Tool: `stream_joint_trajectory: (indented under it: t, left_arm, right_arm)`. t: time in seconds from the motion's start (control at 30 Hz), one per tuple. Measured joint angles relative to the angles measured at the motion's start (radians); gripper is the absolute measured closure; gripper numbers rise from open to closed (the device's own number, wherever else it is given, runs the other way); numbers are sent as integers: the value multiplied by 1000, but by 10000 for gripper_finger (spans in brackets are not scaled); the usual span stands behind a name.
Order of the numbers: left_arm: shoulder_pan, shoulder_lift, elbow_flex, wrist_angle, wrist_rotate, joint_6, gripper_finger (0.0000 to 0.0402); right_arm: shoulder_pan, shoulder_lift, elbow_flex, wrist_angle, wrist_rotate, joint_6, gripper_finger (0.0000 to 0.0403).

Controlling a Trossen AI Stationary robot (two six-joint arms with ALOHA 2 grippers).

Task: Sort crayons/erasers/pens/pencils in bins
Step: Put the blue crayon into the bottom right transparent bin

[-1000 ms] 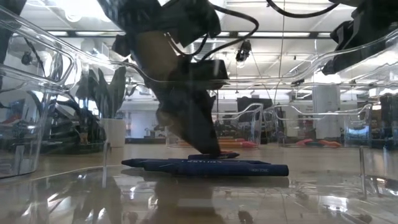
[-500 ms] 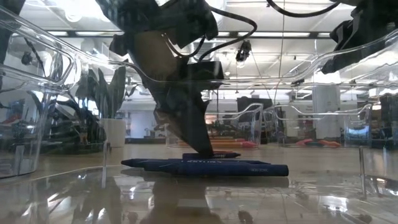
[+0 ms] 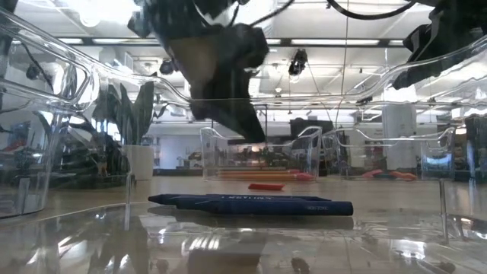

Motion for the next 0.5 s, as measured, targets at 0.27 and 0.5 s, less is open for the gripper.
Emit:
stream_joint_trajectory:
  t: [0.27,0.5]
  left_arm:
    - [-55,-122,0,65,-7,1,391]
    - [-206,-136,-2,304,-3,101,391]
  right_arm:
    - [0,0,0,0,0,0,307]
    - [0,0,0,2,0,0,307]
